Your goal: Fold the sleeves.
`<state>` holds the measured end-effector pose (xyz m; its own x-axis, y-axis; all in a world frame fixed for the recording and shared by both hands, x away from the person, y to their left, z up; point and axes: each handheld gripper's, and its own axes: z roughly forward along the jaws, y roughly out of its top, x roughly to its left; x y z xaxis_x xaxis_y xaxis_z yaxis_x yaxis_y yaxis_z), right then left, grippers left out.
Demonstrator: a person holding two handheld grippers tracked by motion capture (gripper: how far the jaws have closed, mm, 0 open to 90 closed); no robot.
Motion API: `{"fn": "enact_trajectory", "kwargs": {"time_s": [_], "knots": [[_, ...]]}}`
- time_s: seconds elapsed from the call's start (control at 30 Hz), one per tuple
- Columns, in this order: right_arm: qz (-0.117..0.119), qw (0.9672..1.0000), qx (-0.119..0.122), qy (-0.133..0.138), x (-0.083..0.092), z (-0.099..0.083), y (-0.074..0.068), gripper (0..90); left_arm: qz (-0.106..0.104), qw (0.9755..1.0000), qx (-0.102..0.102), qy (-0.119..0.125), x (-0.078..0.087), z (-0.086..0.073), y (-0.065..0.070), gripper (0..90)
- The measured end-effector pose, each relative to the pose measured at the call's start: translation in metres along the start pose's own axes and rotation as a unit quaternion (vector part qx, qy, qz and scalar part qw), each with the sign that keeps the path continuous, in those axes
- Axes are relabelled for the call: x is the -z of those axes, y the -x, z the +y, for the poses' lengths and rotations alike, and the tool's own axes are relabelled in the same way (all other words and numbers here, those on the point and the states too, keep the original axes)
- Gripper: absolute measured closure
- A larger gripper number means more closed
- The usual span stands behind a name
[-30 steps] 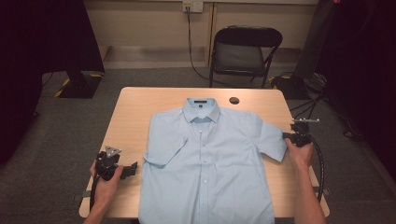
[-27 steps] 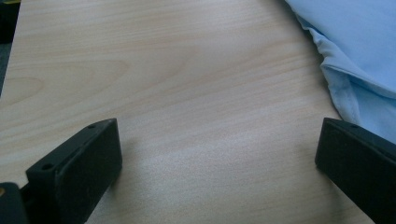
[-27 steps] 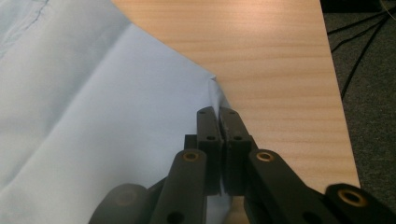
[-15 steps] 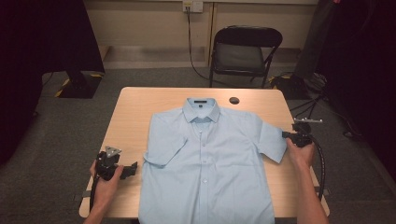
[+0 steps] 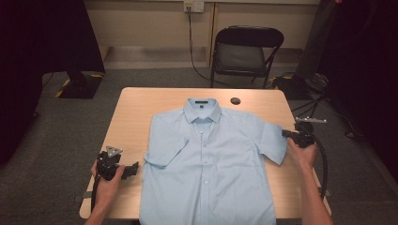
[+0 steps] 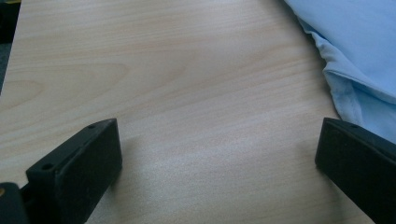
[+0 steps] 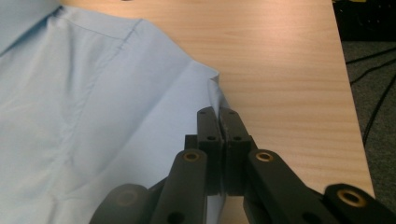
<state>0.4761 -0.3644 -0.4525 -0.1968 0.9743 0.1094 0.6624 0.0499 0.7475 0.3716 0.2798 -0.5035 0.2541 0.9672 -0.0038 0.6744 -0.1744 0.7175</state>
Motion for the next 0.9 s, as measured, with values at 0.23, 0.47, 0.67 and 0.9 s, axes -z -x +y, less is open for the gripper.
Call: {"fn": "enact_trajectory", "kwargs": {"time_s": [0.23,0.47,0.67,0.9], "knots": [[0.02,0.9995,-0.004,0.023,0.013,0.006,-0.007,88.7,0.0,1.0,0.0,0.0,0.0,0.0,0.0,0.0],[0.03,0.9991,0.004,0.03,0.02,0.008,-0.013,88.7,0.0,1.0,0.0,0.0,0.0,0.0,0.0,0.0],[0.043,0.9982,0.018,0.039,0.028,0.018,-0.028,88.7,0.0,1.0,0.0,0.0,0.0,0.0,0.0,0.0],[0.062,0.9963,0.03,0.053,0.034,0.025,-0.044,88.7,0.0,1.0,-0.001,0.0,0.0,0.0,0.0,0.0]]}}
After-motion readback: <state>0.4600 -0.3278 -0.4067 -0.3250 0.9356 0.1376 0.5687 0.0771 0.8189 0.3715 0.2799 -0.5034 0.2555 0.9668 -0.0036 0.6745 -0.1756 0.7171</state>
